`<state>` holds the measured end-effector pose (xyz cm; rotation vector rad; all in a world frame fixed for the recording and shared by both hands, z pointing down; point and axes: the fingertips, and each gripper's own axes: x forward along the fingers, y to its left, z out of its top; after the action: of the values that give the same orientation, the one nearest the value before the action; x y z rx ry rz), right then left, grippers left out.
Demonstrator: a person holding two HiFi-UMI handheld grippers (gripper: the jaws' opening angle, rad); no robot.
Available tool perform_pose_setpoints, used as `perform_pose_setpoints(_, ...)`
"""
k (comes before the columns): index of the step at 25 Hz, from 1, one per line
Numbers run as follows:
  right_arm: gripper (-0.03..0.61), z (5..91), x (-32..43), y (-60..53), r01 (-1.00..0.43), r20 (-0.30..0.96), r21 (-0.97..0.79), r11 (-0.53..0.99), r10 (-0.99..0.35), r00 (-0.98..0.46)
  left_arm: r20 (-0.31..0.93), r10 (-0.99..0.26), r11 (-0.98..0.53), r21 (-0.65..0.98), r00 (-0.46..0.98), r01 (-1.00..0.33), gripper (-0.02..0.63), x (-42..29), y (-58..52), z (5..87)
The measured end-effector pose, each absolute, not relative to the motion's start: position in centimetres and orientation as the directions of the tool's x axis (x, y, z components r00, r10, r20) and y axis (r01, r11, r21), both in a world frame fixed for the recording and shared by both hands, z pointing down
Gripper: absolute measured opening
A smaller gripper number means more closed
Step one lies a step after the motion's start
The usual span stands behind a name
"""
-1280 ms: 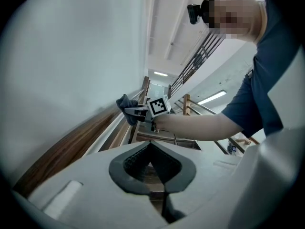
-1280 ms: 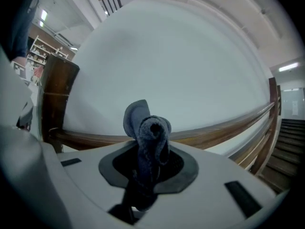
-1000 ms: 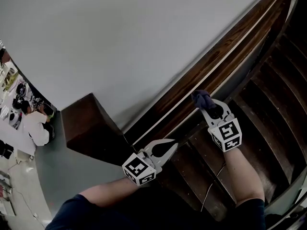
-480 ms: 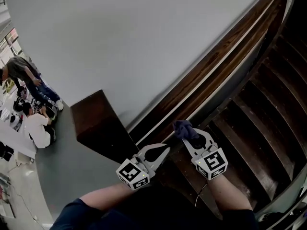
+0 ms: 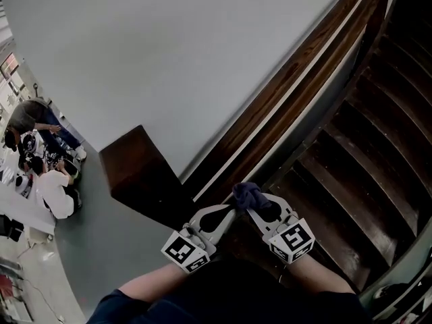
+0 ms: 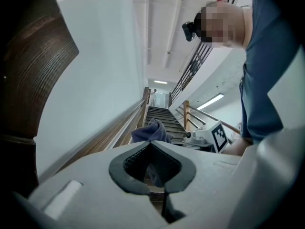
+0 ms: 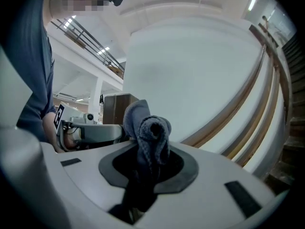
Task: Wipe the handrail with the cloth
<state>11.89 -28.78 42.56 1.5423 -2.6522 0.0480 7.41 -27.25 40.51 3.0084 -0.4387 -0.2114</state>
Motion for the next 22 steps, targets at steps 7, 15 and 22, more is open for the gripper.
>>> perform_pose_setpoints(7,0.094,43.1,11.5,-26.9,-0.874,0.074,-0.027,0.486,-0.870,-0.487,-0.134,-0.272,-0.960,0.111,0.953,-0.258,0.002,7.5,-25.6,40.3)
perform_pose_setpoints(15,0.094,43.6,10.7,-25.7,-0.867,0.080,-0.030,0.497,-0.864,-0.497,-0.145,-0.275,-0.959,0.120,0.951,-0.259,0.002,7.2,-24.4,40.5)
perform_pose_setpoints(22,0.094,43.8,10.2,-25.2,-0.858,0.084,-0.031,0.512,-0.854,-0.513,-0.147,-0.288,-0.954,0.131,0.946,-0.270,0.002,6.8,-24.0,40.8)
